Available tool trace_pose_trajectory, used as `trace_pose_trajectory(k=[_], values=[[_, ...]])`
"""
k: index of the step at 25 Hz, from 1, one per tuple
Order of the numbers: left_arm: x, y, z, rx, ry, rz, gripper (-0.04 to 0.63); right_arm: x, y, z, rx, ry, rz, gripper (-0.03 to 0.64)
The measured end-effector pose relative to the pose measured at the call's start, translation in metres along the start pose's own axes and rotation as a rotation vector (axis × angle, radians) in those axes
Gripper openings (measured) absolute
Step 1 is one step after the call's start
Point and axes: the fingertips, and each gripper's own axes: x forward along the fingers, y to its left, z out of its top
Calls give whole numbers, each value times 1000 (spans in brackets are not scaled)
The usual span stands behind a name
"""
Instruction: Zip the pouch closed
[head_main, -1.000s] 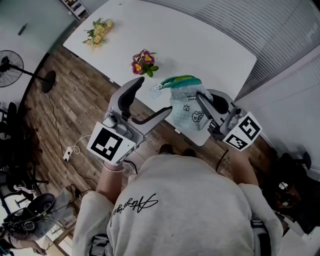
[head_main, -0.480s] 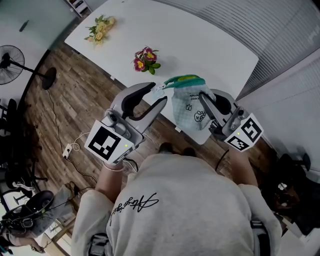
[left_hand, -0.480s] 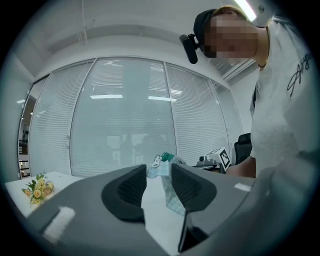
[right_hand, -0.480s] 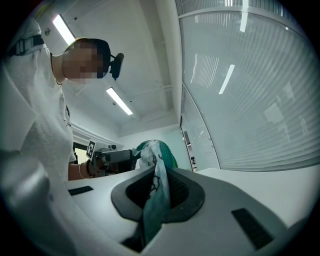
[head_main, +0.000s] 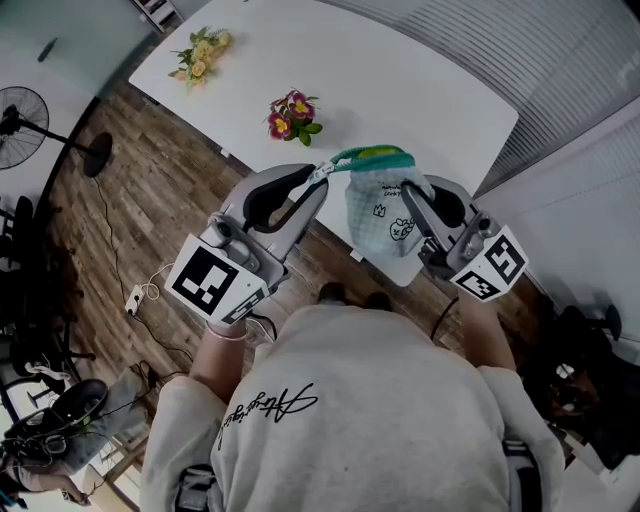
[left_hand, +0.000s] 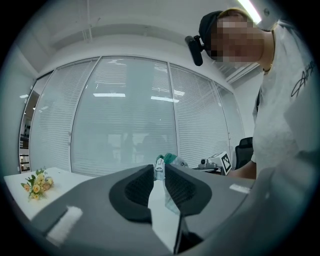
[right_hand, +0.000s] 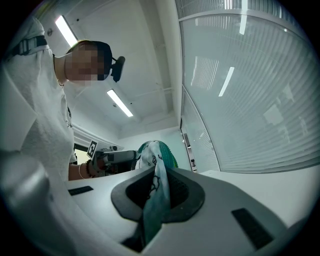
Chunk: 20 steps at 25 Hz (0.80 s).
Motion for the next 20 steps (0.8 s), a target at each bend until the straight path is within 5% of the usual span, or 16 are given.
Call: trace_pose_trajectory(k=[11, 14, 20], values=[[4, -4, -4, 80, 40, 17, 66, -2, 2, 8, 70, -61, 5, 17], [6, -7, -6, 97, 52, 19, 121, -3, 4, 9, 85, -75, 14, 17], [5, -13, -10, 87, 64, 20, 64, -6, 11, 14, 115, -107, 27, 17]])
